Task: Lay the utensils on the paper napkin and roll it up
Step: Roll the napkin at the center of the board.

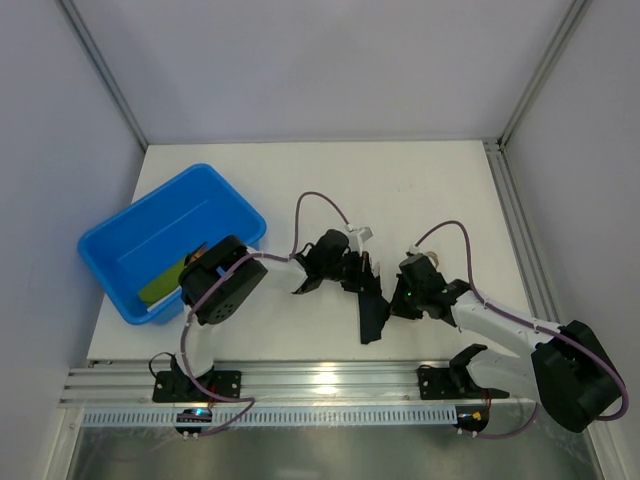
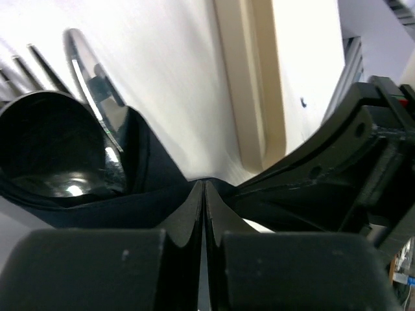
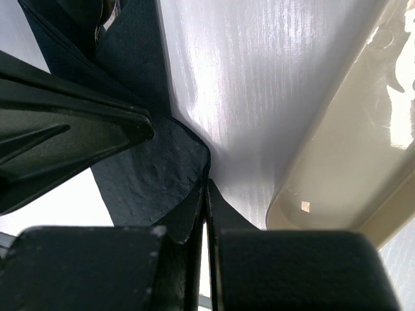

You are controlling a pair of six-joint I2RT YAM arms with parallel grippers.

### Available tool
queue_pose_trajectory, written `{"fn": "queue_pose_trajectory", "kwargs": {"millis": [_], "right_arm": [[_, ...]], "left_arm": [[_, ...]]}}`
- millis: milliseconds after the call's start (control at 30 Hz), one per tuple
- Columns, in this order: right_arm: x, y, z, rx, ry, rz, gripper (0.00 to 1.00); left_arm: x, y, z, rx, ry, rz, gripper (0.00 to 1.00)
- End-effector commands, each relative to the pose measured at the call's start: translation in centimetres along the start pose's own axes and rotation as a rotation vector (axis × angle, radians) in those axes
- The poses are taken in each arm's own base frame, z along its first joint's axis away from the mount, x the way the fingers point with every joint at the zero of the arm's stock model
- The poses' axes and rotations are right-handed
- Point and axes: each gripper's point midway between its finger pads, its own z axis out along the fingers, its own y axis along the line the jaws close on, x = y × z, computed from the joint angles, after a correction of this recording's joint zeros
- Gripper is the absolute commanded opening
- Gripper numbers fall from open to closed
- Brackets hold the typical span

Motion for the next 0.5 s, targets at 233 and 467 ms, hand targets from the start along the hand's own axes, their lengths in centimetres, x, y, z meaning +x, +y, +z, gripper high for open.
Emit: {"fn": "queue_pose_trajectory", "kwargs": {"millis": [233,467], "right_arm": [[1.1,-2.1,0.1,0.082,0.026,-0.034,0.04],[0.2,-2.1,-0.4,0.11,-0.002,-0.03,0.04]], "left_arm": [[1.6,4.2,0.3,-0.135,0.022,-0.038,0.0],[2.7,6.1,-0.4,-0.232,0.055,-0.045,0.0]]}}
